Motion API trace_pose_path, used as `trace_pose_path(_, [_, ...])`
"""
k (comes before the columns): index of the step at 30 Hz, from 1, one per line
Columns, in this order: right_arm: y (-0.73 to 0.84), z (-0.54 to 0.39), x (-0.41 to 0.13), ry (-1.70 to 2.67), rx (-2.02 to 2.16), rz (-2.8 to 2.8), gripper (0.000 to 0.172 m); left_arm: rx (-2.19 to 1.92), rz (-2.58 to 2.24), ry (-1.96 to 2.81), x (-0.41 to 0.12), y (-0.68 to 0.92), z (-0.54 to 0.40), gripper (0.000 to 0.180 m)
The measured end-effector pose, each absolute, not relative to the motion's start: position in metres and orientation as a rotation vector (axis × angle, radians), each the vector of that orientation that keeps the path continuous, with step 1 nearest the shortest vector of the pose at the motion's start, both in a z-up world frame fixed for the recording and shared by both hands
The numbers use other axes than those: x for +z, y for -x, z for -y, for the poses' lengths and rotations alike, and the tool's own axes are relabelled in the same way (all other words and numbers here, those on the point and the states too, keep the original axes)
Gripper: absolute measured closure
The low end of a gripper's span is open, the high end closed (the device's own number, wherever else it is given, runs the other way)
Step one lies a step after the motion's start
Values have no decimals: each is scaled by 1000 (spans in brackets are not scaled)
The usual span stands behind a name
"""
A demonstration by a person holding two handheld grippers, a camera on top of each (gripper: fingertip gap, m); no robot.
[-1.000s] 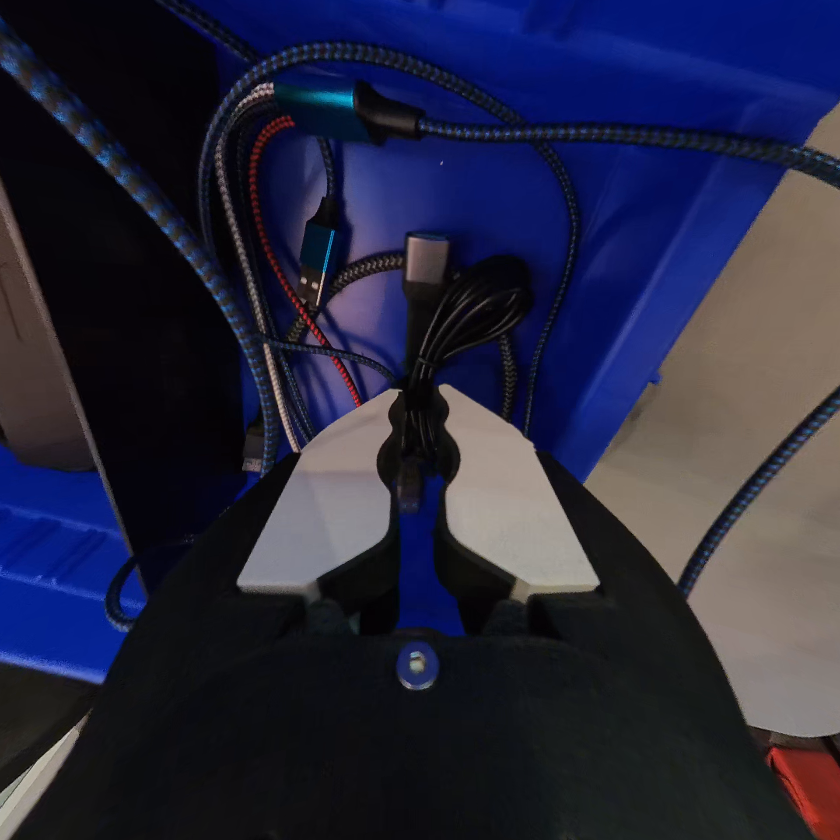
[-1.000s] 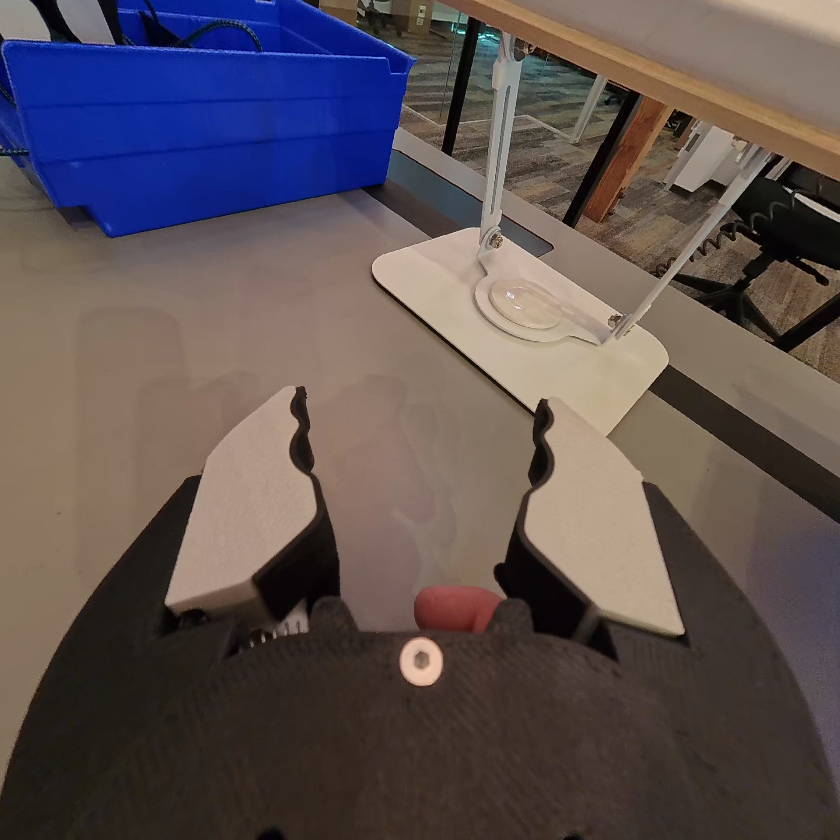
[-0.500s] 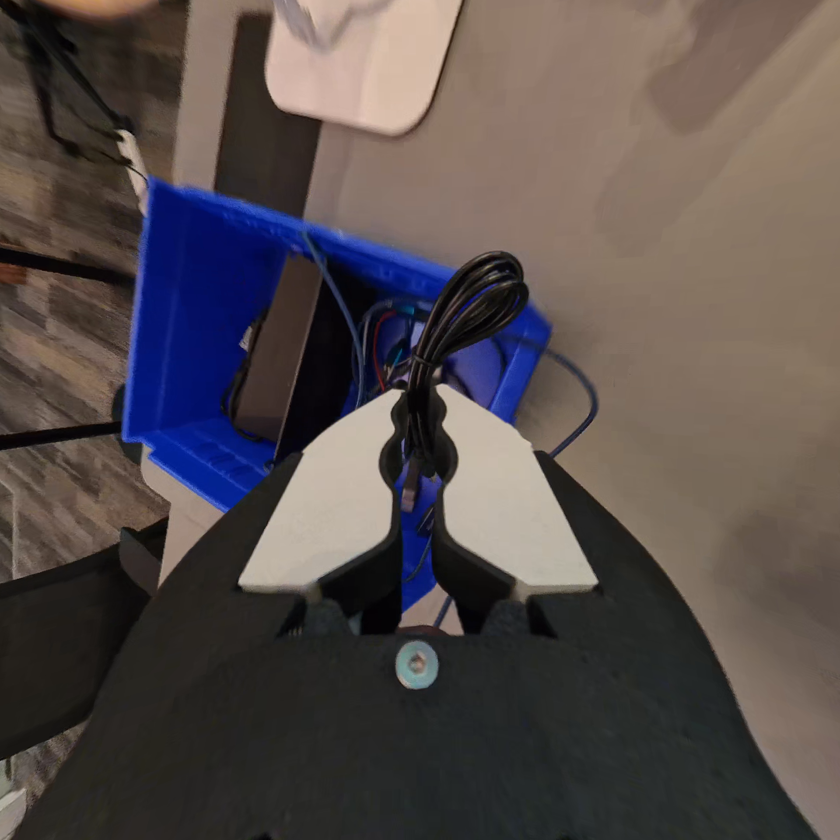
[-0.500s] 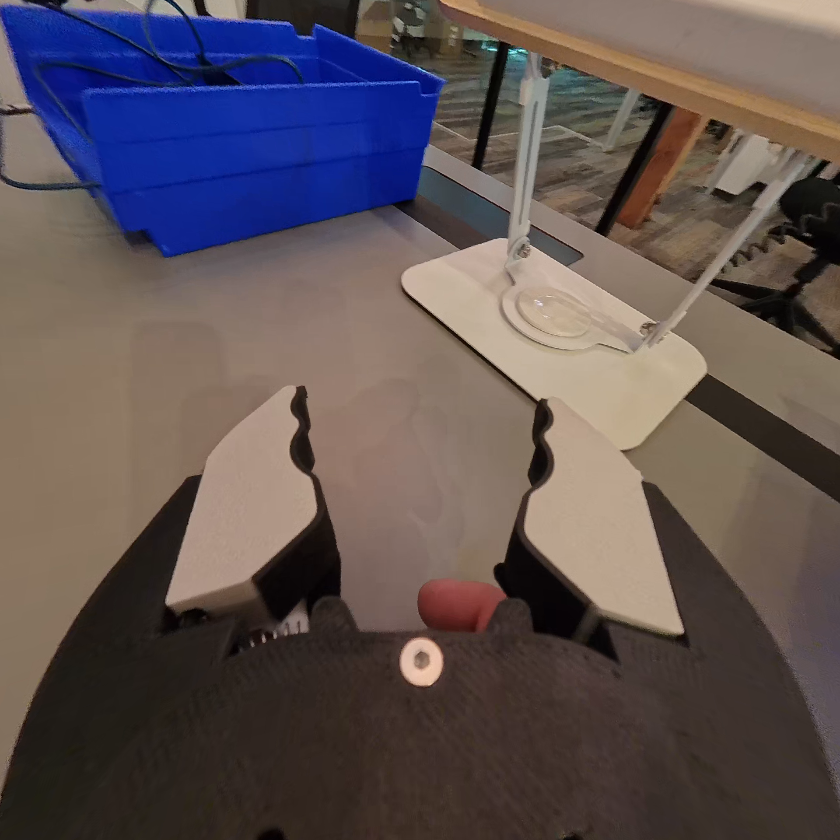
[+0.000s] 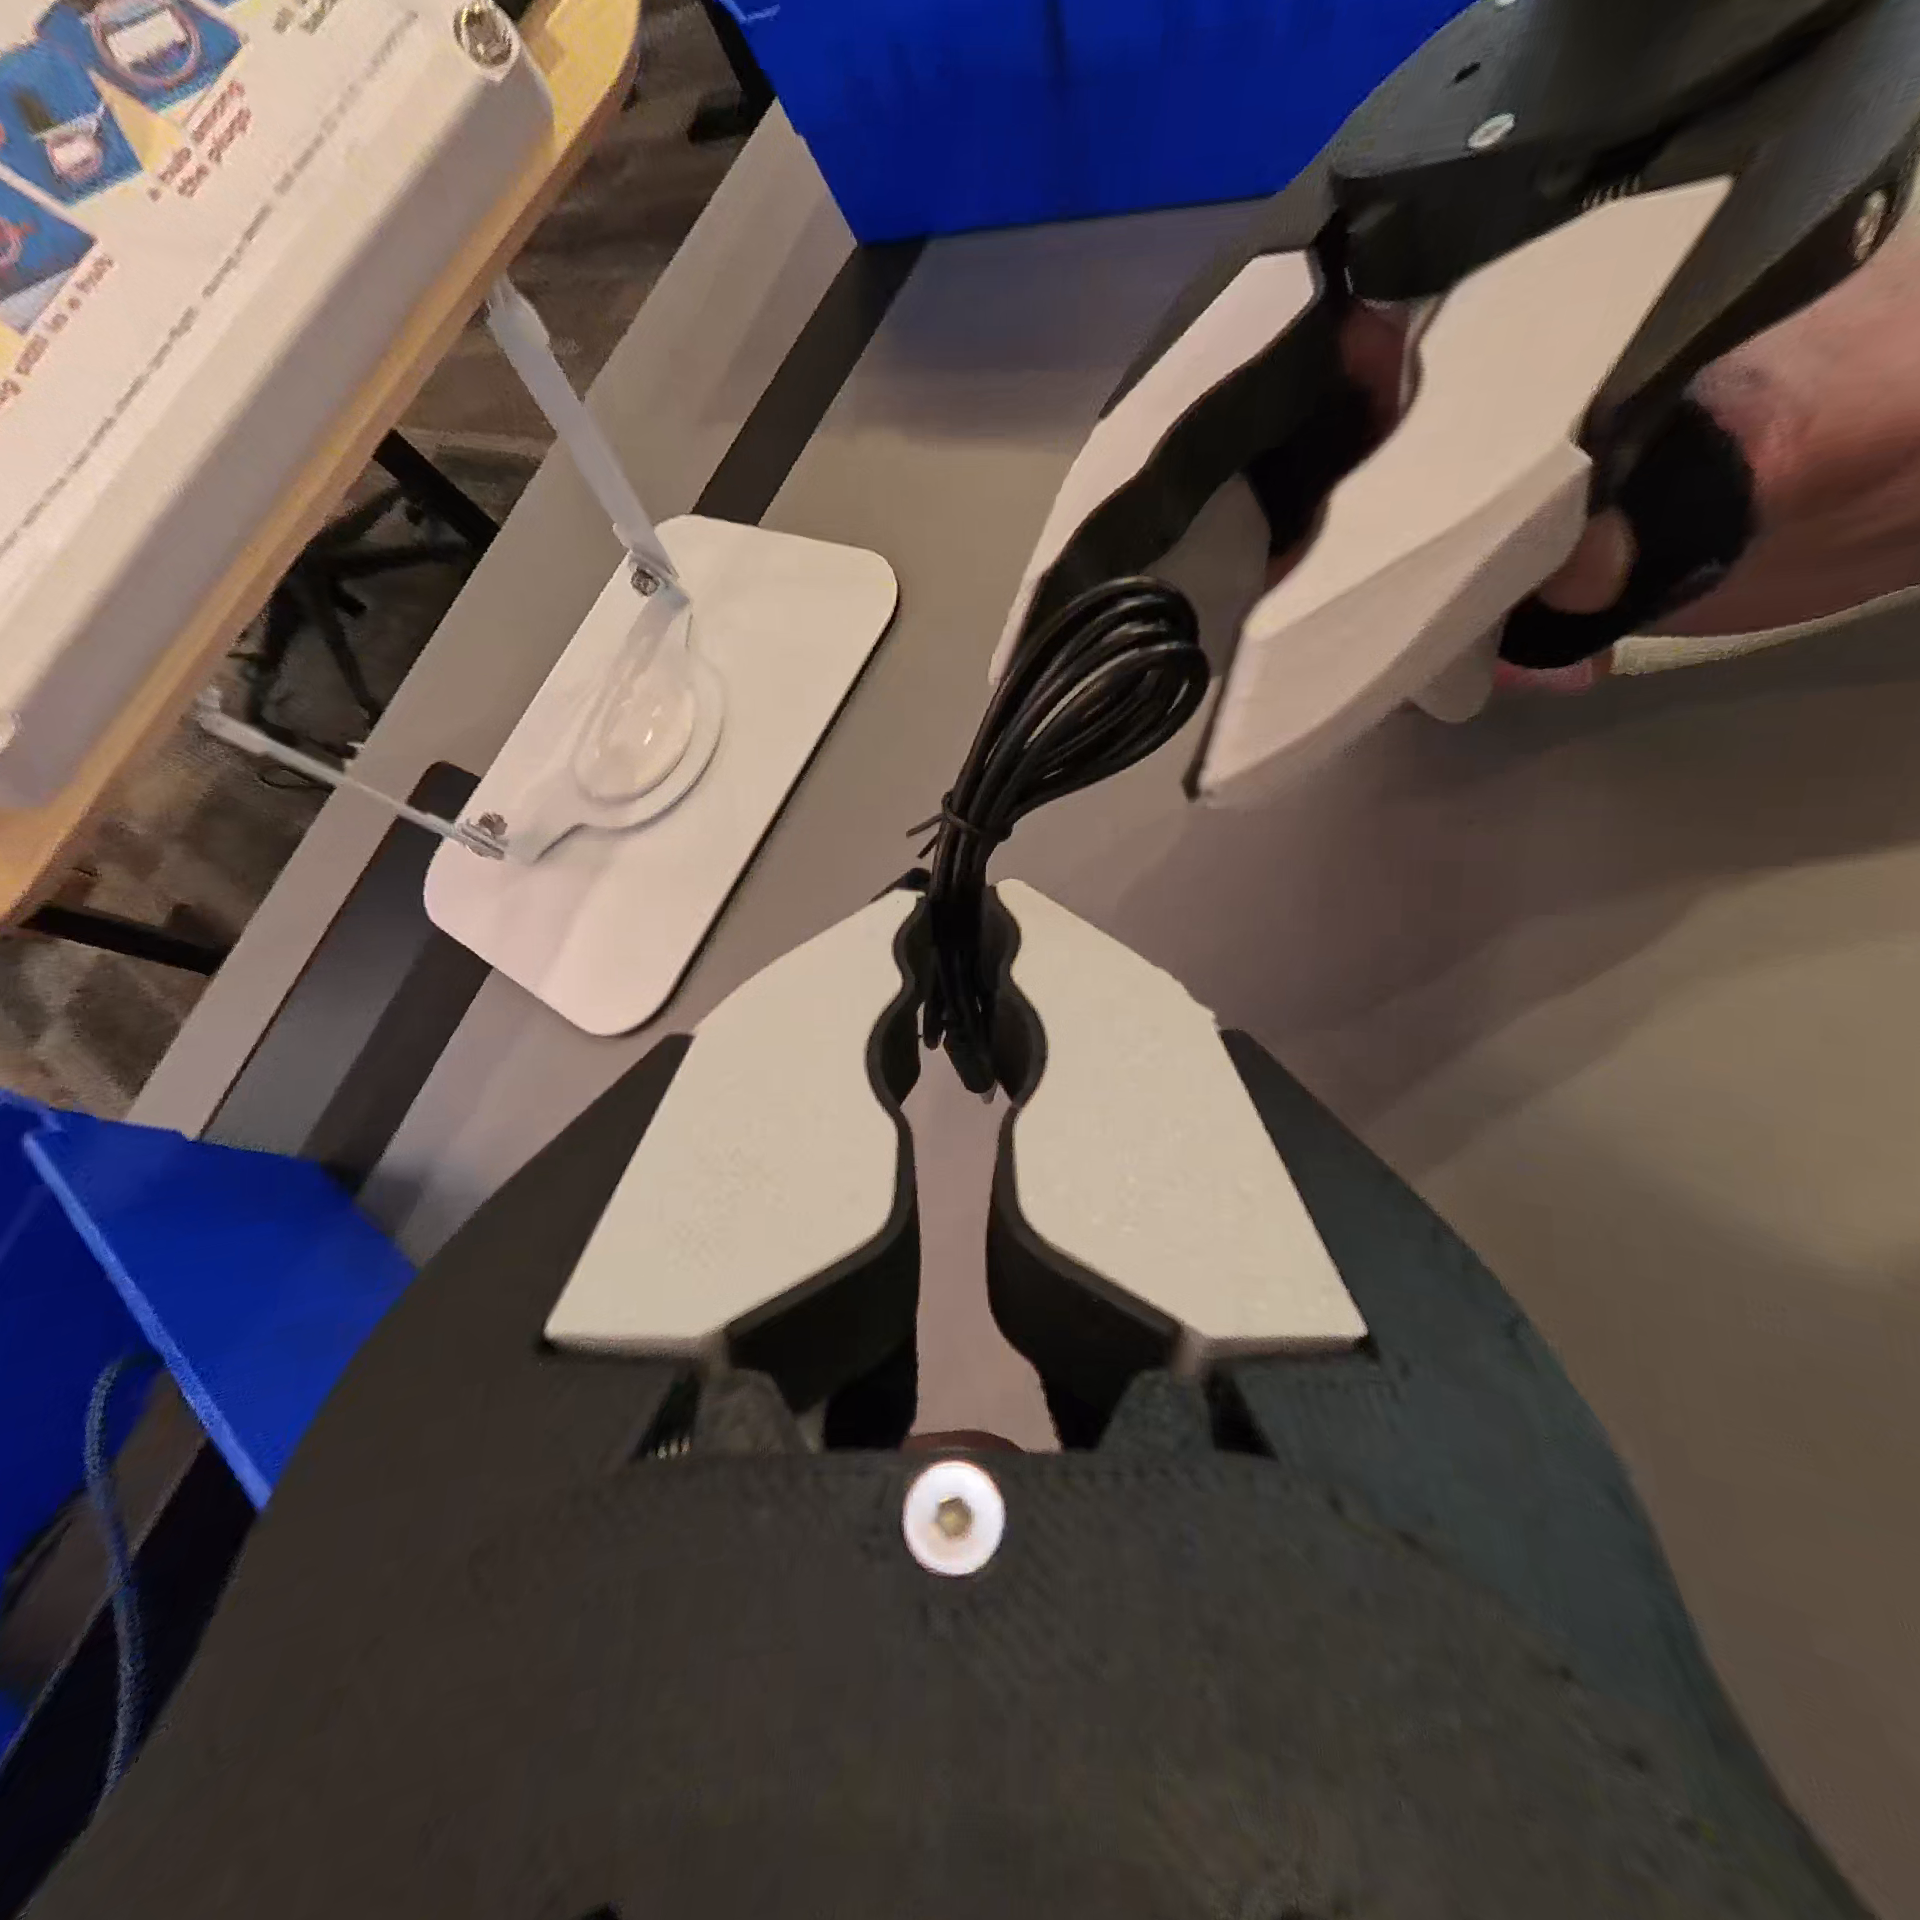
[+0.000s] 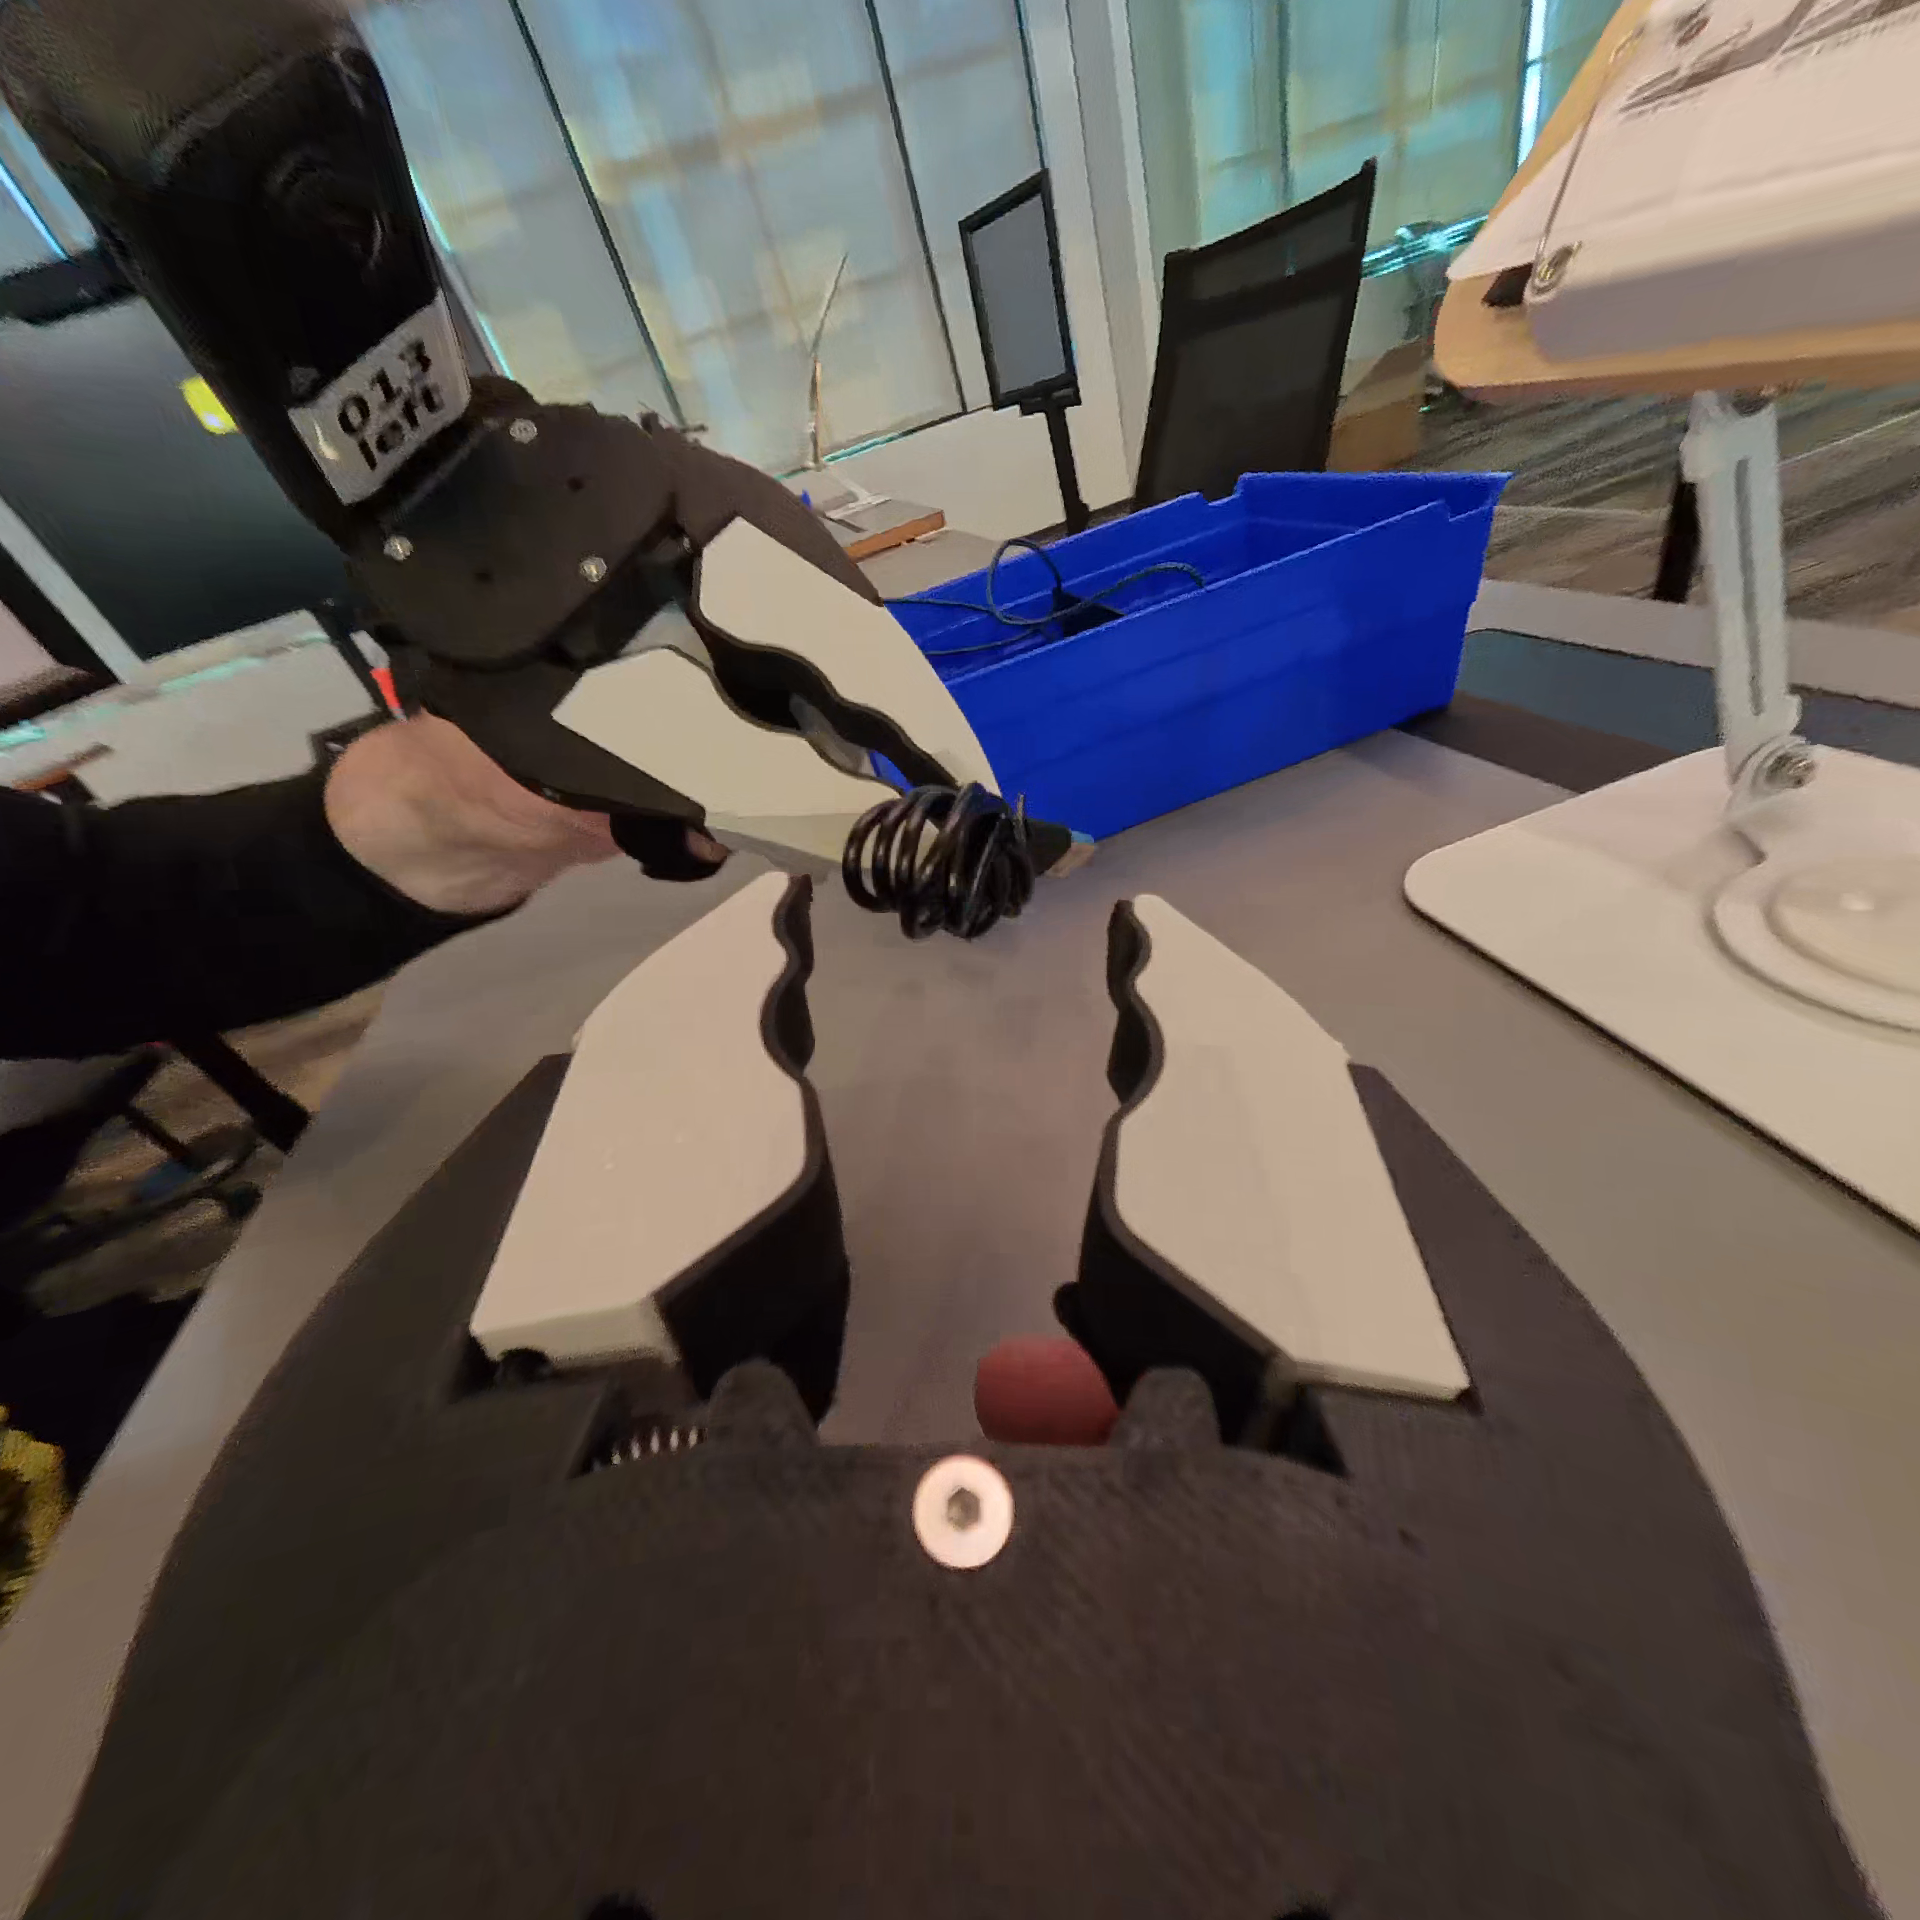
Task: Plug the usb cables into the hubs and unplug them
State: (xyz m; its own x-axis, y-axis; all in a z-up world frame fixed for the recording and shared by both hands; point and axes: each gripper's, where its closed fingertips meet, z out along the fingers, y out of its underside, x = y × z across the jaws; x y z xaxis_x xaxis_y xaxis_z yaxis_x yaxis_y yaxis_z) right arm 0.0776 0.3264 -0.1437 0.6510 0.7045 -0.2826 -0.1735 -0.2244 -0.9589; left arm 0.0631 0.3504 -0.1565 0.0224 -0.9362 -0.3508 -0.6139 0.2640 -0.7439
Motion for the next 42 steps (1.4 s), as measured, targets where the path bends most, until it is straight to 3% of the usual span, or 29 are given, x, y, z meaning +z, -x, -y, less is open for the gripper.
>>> trace_pose_path(4, [-83, -320, -135, 1560, 922, 458, 151, -443, -1693, 1416, -160, -72, -348, 172])
trace_pose_path(13, [-79, -321, -149, 1648, 792, 543, 163, -361, -1730, 1413, -178, -72, -350, 172])
trace_pose_path(18, [-77, -318, -150, 1651, 827, 569, 163, -430, -1713, 1422, -178, -69, -345, 171])
trace_pose_path(24, [-97, -317, -146, 1682, 835, 554, 164, -381, -1744, 1444, -174, -42, -346, 135])
trace_pose_path(31, [-110, -280, -176, 1942, 1229, 664, 164, -216, -1738, 1498, -135, 56, -398, 141])
trace_pose_path(37, [-128, -282, -206, 2124, 1202, 582, 162, -44, -1857, 1671, -165, 113, -476, 144])
trace_pose_path(40, [-140, -288, -220, 2206, 1080, 557, 129, -85, -1971, 1771, -199, 119, -495, 148])
trace_pose_path(42, [-144, -290, -222, 2210, 1074, 541, 126, -18, -2042, 1770, -219, 119, -508, 149])
